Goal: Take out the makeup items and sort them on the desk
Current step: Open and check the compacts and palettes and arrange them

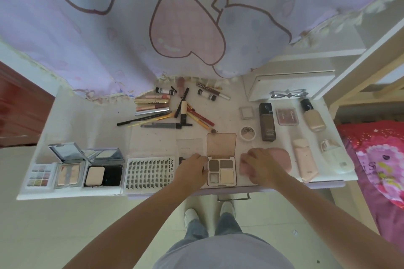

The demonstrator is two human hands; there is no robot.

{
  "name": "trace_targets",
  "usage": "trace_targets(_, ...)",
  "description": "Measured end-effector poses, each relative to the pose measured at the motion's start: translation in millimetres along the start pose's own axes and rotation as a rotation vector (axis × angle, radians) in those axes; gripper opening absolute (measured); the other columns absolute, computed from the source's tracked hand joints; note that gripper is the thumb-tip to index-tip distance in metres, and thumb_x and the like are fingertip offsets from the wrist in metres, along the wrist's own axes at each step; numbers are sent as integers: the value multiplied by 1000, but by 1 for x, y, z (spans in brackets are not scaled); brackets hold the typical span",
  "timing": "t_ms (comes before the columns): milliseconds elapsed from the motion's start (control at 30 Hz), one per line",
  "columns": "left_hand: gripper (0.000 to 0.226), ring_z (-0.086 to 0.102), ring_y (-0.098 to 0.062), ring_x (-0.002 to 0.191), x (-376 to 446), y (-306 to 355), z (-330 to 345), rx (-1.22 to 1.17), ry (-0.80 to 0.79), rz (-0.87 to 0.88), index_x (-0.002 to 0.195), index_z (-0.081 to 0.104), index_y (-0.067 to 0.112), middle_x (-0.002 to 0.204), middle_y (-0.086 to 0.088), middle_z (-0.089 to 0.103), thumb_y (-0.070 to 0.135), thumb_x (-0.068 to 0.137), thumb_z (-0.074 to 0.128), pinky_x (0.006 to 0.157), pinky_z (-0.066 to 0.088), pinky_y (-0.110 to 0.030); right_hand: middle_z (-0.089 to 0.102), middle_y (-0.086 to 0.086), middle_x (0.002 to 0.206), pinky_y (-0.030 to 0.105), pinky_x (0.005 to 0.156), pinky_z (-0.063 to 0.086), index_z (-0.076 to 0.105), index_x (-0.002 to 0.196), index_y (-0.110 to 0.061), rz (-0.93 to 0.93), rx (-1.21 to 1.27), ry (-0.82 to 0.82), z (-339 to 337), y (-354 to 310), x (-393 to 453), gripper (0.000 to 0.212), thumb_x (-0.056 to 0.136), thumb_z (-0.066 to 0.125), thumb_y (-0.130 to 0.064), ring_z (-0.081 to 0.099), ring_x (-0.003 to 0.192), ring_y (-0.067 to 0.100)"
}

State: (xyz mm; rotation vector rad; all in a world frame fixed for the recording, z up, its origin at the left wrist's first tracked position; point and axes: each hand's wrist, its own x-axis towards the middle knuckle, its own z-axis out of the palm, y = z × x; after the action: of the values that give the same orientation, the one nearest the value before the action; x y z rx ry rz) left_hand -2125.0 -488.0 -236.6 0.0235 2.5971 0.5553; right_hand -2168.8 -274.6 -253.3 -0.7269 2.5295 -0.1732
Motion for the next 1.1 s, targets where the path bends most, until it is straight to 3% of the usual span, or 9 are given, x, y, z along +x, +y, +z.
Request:
trace_targets(133,37,55,-16,102,2,8,-20,-225,1,-1,128,50,13,122,-4,56,19,91,50,90,43,-22,49,2,110,2,74,33,51,120,-10,68,369,94,-14,0,-9,49,74,67,-12,51,106,20)
trace_targets(233,41,54,-10,90,0,18,-42,-525,-25,1,128,49,9,111,-3,60,16,88,58,78,44,-10,54,-14,105,-1,78,36,54,98,-31,11,626,261,-45,-8,-24,44,63,74,-14,55,100,11)
trace_targets(333,30,61,-8,79,-4,33,-75,-926,-99,31,119,52,8,92,4,62,9,89,56,71,51,-15,49,-21,113,1,88,38,56,82,-43,-136,687,334,-83,-18,-32,33,56,72,-29,52,103,-14)
trace_targets(433,13,65,-5,65,-6,48,-110,-1110,-125,92,102,54,15,83,0,64,8,91,51,62,54,-16,43,-27,119,-3,92,30,58,101,-41,-254,601,436,-117,-29,-32,43,58,60,-40,38,110,-27)
trace_targets(567,15,64,-8,59,-9,54,-139,-1211,-141,118,99,58,7,78,-6,62,-1,87,54,61,55,-18,47,-28,120,-1,90,36,60,102,-39,-352,640,481,-151,-42,-31,43,59,59,-36,45,110,-20)
trace_targets(667,17,62,-12,65,-13,54,-150,-1286,-229,154,92,62,8,76,-5,64,-2,89,49,62,54,-19,57,-31,116,8,93,42,66,93,-44,-440,859,393,-163,-47,-32,38,60,63,-26,52,114,-9)
trace_targets(833,16,63,-7,47,-20,57,-163,-1426,-220,157,85,60,3,59,-2,67,-3,89,46,46,51,-12,58,-31,116,15,93,46,69,92,-43,-509,1018,371,-172,-48,-28,37,62,68,-21,54,116,-1)
trace_targets(1000,16,60,-8,41,-25,62,-181,-1517,-174,188,82,60,1,57,-6,66,-5,88,46,41,50,-14,63,-23,113,16,90,47,72,90,-36,-526,1136,393,-182,-53,-28,36,58,78,-51,58,111,3)
trace_targets(1100,16,64,-9,48,-27,63,-186,-1508,-123,211,83,60,1,61,-6,68,-3,89,45,47,53,-15,66,-22,104,14,85,49,73,84,-39,-501,1129,456,-191,-61,-32,35,52,80,-53,62,102,1)
